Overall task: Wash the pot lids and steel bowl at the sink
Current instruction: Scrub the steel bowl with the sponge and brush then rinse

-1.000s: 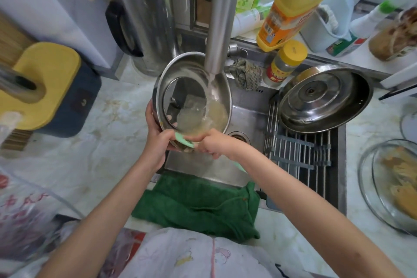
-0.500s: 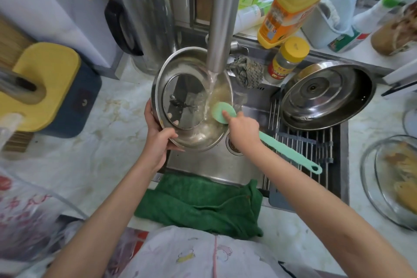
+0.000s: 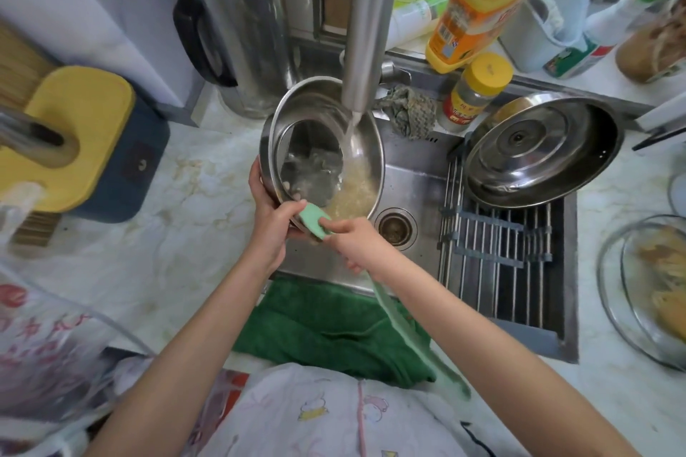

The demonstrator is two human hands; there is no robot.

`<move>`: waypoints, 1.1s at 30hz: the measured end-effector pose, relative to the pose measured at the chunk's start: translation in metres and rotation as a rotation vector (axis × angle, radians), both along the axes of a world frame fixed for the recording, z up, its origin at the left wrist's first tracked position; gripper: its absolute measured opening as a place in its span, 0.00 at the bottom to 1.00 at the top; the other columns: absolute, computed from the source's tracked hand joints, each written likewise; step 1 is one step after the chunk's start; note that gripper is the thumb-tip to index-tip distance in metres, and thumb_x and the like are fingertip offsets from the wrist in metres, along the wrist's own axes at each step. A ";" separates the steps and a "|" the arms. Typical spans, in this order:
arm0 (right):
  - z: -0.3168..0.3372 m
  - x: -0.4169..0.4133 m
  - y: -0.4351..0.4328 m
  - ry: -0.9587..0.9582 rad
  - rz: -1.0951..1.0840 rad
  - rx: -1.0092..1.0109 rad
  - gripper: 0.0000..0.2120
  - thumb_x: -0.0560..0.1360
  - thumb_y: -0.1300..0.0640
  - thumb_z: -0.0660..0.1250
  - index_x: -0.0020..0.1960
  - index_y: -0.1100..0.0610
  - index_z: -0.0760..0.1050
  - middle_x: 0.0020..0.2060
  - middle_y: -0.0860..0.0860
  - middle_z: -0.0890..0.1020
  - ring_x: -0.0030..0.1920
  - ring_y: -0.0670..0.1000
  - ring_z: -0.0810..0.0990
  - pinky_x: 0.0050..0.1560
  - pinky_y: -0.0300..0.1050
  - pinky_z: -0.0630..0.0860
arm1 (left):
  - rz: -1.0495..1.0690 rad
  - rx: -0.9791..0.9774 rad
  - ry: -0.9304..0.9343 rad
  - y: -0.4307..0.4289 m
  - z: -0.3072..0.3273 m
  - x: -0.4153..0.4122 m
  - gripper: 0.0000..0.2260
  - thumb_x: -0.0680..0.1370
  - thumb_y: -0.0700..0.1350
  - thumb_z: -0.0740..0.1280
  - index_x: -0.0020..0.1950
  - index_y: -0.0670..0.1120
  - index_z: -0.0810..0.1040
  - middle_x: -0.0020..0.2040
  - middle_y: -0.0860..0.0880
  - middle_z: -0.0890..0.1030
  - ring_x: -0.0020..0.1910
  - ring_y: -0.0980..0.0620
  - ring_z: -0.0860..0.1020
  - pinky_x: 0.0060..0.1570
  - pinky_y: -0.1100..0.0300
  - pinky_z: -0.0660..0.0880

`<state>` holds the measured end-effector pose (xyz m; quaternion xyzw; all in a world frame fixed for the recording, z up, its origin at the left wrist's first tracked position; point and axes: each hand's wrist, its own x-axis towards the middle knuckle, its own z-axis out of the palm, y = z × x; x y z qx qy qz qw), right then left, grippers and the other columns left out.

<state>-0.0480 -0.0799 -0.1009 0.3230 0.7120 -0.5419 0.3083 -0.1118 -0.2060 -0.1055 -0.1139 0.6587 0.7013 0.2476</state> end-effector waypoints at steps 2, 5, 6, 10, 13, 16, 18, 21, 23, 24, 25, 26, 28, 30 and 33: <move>-0.010 0.003 0.009 -0.021 0.008 0.156 0.22 0.77 0.63 0.59 0.69 0.47 0.72 0.33 0.44 0.70 0.25 0.47 0.65 0.22 0.36 0.62 | -0.019 0.003 0.018 -0.001 0.002 -0.001 0.41 0.74 0.26 0.60 0.76 0.59 0.49 0.64 0.57 0.69 0.60 0.50 0.75 0.46 0.39 0.79; -0.006 0.004 0.003 -0.001 -0.145 0.003 0.20 0.78 0.63 0.61 0.69 0.53 0.72 0.36 0.49 0.73 0.24 0.47 0.63 0.18 0.35 0.60 | -0.056 -0.013 0.046 0.002 0.003 0.000 0.42 0.74 0.26 0.60 0.77 0.60 0.49 0.70 0.54 0.66 0.61 0.50 0.74 0.44 0.40 0.80; 0.000 0.005 -0.003 0.026 -0.164 -0.075 0.19 0.79 0.62 0.61 0.69 0.53 0.72 0.34 0.49 0.71 0.24 0.46 0.62 0.18 0.35 0.60 | -0.063 -0.026 0.058 0.004 0.004 0.000 0.42 0.74 0.27 0.60 0.77 0.60 0.49 0.71 0.54 0.65 0.61 0.48 0.74 0.46 0.40 0.80; -0.002 0.004 -0.001 0.050 -0.113 -0.071 0.20 0.79 0.62 0.61 0.70 0.52 0.71 0.34 0.49 0.71 0.22 0.46 0.62 0.19 0.35 0.60 | -0.045 -0.014 0.065 0.006 0.003 0.002 0.42 0.73 0.26 0.60 0.76 0.60 0.50 0.71 0.55 0.66 0.63 0.47 0.74 0.45 0.41 0.80; -0.012 0.002 0.016 -0.002 -0.075 0.104 0.23 0.78 0.64 0.59 0.72 0.53 0.69 0.43 0.52 0.77 0.24 0.48 0.65 0.22 0.38 0.63 | -0.063 0.007 0.072 0.007 0.007 0.003 0.42 0.72 0.26 0.60 0.75 0.62 0.50 0.70 0.56 0.65 0.65 0.48 0.71 0.46 0.36 0.79; 0.002 -0.001 0.003 0.070 -0.041 -0.032 0.20 0.79 0.60 0.61 0.69 0.49 0.72 0.37 0.51 0.73 0.25 0.47 0.62 0.21 0.36 0.60 | -0.051 0.000 0.052 0.006 0.009 0.003 0.42 0.71 0.27 0.60 0.75 0.62 0.50 0.72 0.54 0.64 0.64 0.48 0.73 0.45 0.43 0.80; 0.012 -0.003 0.003 0.087 -0.047 -0.162 0.18 0.78 0.59 0.62 0.67 0.47 0.73 0.32 0.50 0.69 0.24 0.46 0.59 0.20 0.35 0.56 | -0.037 0.006 0.026 0.005 0.009 0.004 0.42 0.69 0.30 0.61 0.73 0.64 0.52 0.72 0.51 0.66 0.62 0.46 0.74 0.44 0.46 0.78; 0.003 -0.010 0.029 -0.029 0.181 -0.116 0.18 0.78 0.59 0.63 0.66 0.44 0.75 0.29 0.47 0.68 0.23 0.44 0.59 0.22 0.36 0.56 | -0.012 0.018 -0.018 -0.003 0.013 0.005 0.41 0.72 0.27 0.58 0.75 0.61 0.52 0.71 0.51 0.66 0.58 0.45 0.76 0.38 0.44 0.80; -0.005 -0.013 0.050 -0.119 0.317 0.030 0.18 0.78 0.56 0.64 0.67 0.48 0.74 0.29 0.47 0.68 0.23 0.45 0.59 0.22 0.37 0.56 | -0.034 0.015 -0.014 -0.007 0.017 0.004 0.41 0.73 0.25 0.57 0.76 0.59 0.51 0.69 0.53 0.66 0.55 0.50 0.76 0.36 0.39 0.80; -0.009 -0.015 0.059 -0.131 0.324 0.108 0.17 0.78 0.54 0.64 0.67 0.51 0.74 0.29 0.48 0.68 0.23 0.45 0.60 0.21 0.37 0.58 | -0.052 0.007 -0.013 -0.010 0.019 0.005 0.41 0.73 0.25 0.57 0.76 0.59 0.51 0.69 0.53 0.66 0.55 0.50 0.76 0.38 0.35 0.79; -0.013 -0.020 0.067 -0.113 0.322 0.196 0.17 0.78 0.53 0.65 0.67 0.53 0.75 0.30 0.49 0.71 0.24 0.46 0.64 0.22 0.37 0.61 | -0.067 -0.002 -0.018 -0.013 0.021 0.005 0.41 0.73 0.25 0.57 0.75 0.60 0.51 0.67 0.53 0.66 0.55 0.49 0.76 0.38 0.33 0.78; -0.014 -0.025 0.073 -0.080 0.350 0.302 0.17 0.78 0.53 0.65 0.66 0.53 0.75 0.35 0.50 0.76 0.29 0.48 0.71 0.26 0.38 0.68 | -0.078 -0.008 -0.030 -0.015 0.023 0.006 0.40 0.73 0.25 0.56 0.75 0.61 0.51 0.65 0.55 0.67 0.55 0.48 0.76 0.36 0.35 0.78; -0.016 -0.037 0.082 0.027 0.451 0.591 0.18 0.77 0.57 0.64 0.66 0.47 0.75 0.52 0.51 0.81 0.49 0.54 0.80 0.45 0.42 0.74 | -0.084 -0.013 -0.071 -0.020 0.025 0.005 0.40 0.74 0.25 0.56 0.74 0.62 0.51 0.62 0.57 0.67 0.54 0.47 0.75 0.31 0.41 0.80; -0.016 -0.053 0.087 0.213 0.522 0.873 0.22 0.78 0.61 0.62 0.69 0.44 0.71 0.57 0.54 0.78 0.56 0.58 0.79 0.51 0.48 0.73 | -0.089 -0.016 -0.130 -0.024 0.028 0.001 0.39 0.74 0.25 0.55 0.73 0.62 0.53 0.64 0.54 0.65 0.53 0.46 0.74 0.28 0.44 0.80; -0.017 -0.078 0.088 0.642 0.669 1.164 0.23 0.75 0.64 0.66 0.67 0.47 0.74 0.45 0.57 0.77 0.36 0.59 0.81 0.31 0.49 0.70 | -0.125 -0.044 -0.218 -0.027 0.035 -0.006 0.40 0.72 0.25 0.55 0.73 0.63 0.54 0.67 0.47 0.64 0.55 0.40 0.74 0.28 0.45 0.80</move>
